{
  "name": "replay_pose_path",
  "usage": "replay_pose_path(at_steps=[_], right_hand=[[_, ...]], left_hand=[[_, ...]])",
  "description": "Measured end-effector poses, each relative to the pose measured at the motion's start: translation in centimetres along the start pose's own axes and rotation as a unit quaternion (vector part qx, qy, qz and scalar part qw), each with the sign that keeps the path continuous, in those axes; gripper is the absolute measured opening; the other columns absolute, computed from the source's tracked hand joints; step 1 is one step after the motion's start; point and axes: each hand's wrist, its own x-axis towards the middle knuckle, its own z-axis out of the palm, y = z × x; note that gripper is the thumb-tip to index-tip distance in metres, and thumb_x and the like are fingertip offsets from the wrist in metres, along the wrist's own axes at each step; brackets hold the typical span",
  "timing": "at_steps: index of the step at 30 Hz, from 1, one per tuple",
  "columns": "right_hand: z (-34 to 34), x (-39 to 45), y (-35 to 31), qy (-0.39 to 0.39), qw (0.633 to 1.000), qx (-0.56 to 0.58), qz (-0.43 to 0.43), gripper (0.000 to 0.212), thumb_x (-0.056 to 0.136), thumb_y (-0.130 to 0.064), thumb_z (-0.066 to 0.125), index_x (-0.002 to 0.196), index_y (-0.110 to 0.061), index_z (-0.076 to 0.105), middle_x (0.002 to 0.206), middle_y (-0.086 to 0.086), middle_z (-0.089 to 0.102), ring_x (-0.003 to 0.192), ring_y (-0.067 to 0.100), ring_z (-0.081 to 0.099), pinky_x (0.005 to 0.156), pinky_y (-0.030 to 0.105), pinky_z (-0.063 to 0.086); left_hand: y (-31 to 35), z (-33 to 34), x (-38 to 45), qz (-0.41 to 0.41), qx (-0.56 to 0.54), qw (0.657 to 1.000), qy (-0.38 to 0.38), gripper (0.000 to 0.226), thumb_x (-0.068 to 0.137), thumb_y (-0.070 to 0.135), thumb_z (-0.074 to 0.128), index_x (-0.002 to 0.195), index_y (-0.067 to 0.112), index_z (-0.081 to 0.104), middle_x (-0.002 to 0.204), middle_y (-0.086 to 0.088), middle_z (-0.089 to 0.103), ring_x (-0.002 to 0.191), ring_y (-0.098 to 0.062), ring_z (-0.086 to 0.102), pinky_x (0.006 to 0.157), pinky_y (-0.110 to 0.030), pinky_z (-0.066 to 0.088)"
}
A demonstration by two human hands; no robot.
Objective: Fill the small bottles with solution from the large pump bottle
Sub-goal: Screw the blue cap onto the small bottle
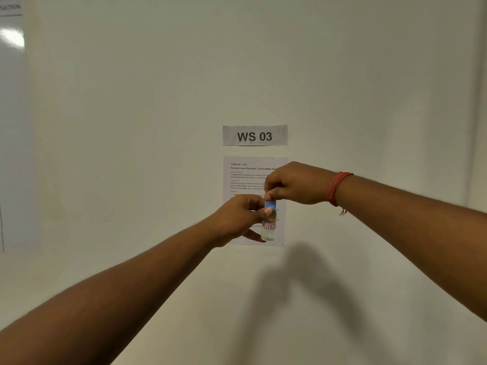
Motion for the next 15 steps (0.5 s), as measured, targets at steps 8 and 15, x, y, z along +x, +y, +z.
replay_pose_path(at_steps=[8,15], right_hand=[[-0.59,-0.17,0.70,-0.004,0.997,0.065,-0.042,0.024,0.095,-0.020,0.062,0.116,-0.030,0.067,0.101,-0.025,0.060,0.095,0.000,0.059,0.086,0.019,0.047],[0.10,0.39,0.45,-0.012,0.998,0.042,-0.038,0.018,0.095,-0.019,0.062,0.112,-0.025,0.066,0.104,-0.010,0.064,0.095,0.008,0.059,0.085,0.023,0.048]], left_hand=[[0.18,-0.27,0.01,-0.003,-0.009,1.000,0.012,0.026,0.102,0.020,0.059,0.120,0.004,0.066,0.117,-0.014,0.072,0.109,-0.028,0.071,0.086,-0.053,0.062],[-0.02,-0.33,-0.02,-0.004,0.000,1.000,0.010,0.027,0.101,0.020,0.060,0.121,0.003,0.066,0.116,-0.013,0.072,0.108,-0.028,0.071,0.085,-0.052,0.062]])
